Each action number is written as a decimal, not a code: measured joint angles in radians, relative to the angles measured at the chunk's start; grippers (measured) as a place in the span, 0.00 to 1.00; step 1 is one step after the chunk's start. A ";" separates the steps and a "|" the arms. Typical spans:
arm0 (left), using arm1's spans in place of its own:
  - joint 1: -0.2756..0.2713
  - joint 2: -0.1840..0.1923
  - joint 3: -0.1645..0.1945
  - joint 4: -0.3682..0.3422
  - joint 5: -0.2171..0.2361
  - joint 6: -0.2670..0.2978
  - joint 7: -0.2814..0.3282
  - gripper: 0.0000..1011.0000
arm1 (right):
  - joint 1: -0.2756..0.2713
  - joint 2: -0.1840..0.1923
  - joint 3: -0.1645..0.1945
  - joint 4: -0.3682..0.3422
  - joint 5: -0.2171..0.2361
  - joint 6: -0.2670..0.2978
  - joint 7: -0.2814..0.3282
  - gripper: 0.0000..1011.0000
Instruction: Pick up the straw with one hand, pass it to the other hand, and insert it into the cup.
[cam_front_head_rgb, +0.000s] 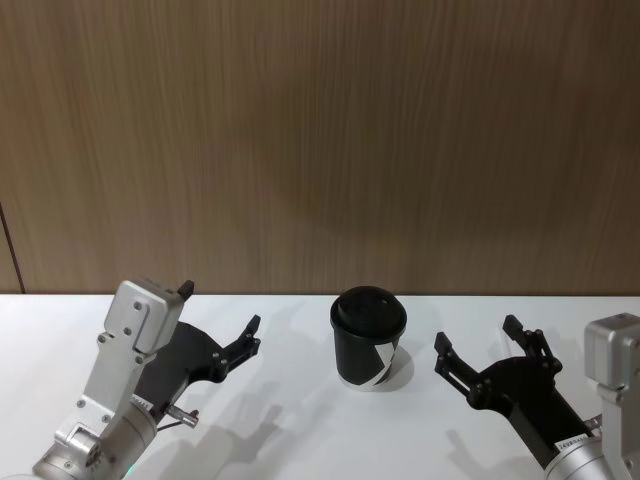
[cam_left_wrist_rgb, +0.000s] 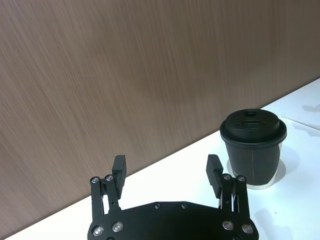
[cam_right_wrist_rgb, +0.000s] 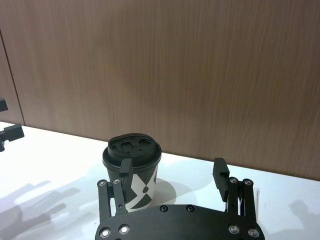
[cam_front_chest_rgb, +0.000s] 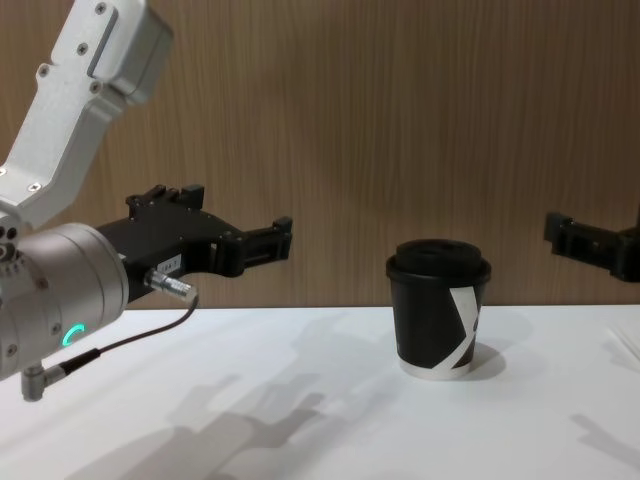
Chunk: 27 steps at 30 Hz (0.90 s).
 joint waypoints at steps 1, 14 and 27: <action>0.000 0.000 0.000 0.000 0.000 0.000 0.000 0.99 | 0.000 0.000 0.000 0.000 0.000 0.000 0.000 0.99; 0.000 0.000 0.000 0.000 0.000 0.000 0.000 0.99 | 0.000 0.000 0.000 0.000 0.000 0.000 0.000 0.99; 0.000 0.000 0.000 0.000 0.000 0.000 0.000 0.99 | 0.000 0.000 0.000 0.000 0.000 0.000 0.000 0.99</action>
